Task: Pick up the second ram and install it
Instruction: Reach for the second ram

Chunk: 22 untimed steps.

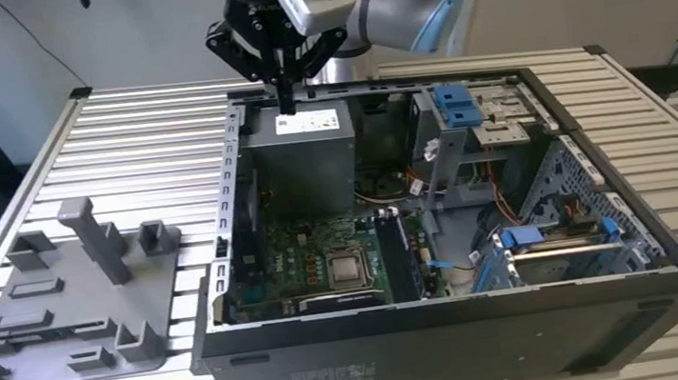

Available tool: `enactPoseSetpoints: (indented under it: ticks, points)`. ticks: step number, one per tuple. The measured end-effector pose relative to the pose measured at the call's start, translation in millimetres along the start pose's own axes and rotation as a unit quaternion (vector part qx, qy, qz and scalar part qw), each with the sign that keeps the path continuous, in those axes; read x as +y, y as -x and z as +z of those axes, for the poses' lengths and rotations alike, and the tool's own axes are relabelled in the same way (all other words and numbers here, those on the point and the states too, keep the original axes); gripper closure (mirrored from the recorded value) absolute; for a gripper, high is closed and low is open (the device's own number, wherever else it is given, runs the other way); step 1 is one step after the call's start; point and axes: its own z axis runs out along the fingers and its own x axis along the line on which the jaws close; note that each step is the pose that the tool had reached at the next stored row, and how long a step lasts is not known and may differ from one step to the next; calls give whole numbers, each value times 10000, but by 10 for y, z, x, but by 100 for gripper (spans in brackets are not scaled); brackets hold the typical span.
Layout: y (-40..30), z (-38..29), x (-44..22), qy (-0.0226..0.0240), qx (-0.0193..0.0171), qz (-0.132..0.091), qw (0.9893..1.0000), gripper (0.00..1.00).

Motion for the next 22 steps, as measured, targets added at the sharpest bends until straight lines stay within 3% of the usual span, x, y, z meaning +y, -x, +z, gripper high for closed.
enactPoseSetpoints:
  ticks: [2,16,19,22]
  points:
    - [-22,1,-3,1,1,-1,10000,89]
    - [-356,35,-28,1,9,-3,10000,89]
    - [-394,39,-31,1,9,-3,10000,89]
    - [-490,42,-38,2,9,-7,10000,89]
